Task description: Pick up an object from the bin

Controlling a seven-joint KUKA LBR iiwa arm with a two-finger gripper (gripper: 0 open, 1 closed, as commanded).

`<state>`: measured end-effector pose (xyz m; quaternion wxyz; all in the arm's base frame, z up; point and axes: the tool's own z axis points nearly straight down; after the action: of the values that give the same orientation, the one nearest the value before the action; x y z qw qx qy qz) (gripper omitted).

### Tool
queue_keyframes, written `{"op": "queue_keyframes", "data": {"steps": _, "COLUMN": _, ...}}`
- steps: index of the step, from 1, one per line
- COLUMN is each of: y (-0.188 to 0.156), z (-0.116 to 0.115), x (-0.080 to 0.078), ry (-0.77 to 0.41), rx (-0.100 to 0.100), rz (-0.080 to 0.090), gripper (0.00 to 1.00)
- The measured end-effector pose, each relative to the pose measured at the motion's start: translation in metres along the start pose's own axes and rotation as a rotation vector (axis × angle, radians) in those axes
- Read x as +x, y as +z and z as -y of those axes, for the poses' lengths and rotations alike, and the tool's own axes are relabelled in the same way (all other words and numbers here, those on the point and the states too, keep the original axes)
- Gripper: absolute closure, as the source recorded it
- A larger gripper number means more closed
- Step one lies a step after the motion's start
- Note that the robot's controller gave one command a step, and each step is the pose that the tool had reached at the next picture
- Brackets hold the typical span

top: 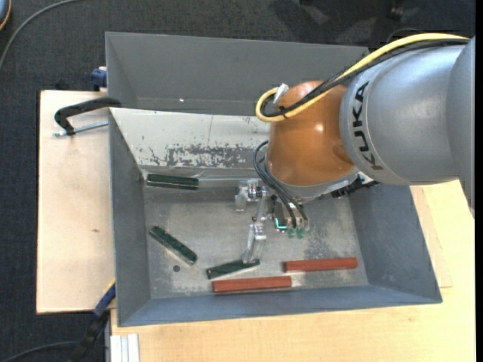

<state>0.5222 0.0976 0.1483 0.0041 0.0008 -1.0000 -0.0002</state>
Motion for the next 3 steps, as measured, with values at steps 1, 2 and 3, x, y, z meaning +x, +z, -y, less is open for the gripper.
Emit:
{"op": "queue_keyframes", "data": {"steps": 1, "y": 0.075, "z": 0.033, "x": 0.02, "ry": -0.078, "rx": 0.002, "rz": 0.001, "gripper": 0.0}}
{"op": "queue_keyframes", "data": {"steps": 2, "y": 0.072, "z": 0.031, "x": 0.018, "ry": -0.079, "rx": 0.0, "rz": 0.007, "gripper": 1.0}}
{"op": "queue_keyframes", "data": {"steps": 3, "y": -0.039, "z": 0.028, "x": 0.012, "ry": -0.035, "rx": -0.002, "rz": 0.022, "gripper": 1.0}}
